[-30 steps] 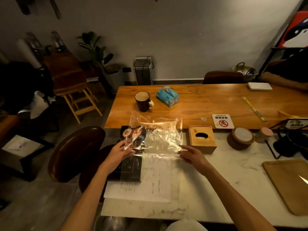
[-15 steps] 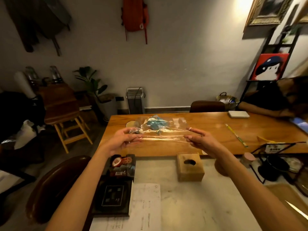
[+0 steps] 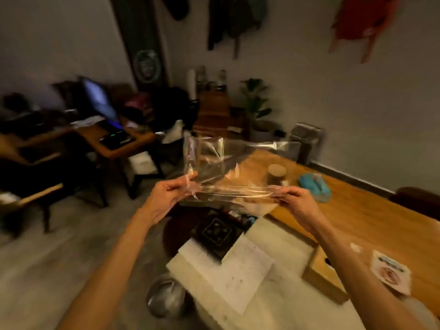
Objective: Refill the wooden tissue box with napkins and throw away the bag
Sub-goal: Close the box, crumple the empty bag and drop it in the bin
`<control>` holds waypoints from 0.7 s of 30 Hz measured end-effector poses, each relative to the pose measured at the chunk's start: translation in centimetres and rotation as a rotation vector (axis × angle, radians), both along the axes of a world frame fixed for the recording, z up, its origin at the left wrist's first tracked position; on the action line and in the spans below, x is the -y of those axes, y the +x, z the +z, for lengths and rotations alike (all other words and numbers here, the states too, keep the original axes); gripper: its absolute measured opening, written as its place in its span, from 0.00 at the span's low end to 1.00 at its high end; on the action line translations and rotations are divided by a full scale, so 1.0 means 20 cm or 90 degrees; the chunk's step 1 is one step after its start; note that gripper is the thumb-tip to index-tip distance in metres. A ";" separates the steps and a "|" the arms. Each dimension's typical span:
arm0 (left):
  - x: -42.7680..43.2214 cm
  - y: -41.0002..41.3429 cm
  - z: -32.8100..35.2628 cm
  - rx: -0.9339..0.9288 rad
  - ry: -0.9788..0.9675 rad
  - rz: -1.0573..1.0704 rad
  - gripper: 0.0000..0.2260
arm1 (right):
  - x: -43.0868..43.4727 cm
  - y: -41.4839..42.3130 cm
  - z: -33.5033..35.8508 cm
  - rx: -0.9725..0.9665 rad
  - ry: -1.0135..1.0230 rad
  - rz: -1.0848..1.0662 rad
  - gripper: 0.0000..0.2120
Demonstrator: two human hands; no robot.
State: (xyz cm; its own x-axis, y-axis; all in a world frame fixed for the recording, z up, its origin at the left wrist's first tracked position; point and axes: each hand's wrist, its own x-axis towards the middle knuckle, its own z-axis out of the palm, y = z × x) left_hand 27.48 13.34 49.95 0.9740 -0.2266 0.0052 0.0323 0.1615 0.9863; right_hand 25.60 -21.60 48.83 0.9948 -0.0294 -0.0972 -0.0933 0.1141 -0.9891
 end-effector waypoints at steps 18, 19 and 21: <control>-1.21 -0.70 0.18 0.112 0.025 0.350 0.26 | -1.28 0.03 0.27 0.108 0.071 0.415 0.16; -1.29 -0.67 0.18 0.100 0.028 0.334 0.25 | -1.35 0.02 0.30 0.148 0.009 0.390 0.13; -1.47 -0.62 0.18 0.109 0.056 0.332 0.24 | -1.51 0.00 0.36 0.275 -0.164 0.299 0.08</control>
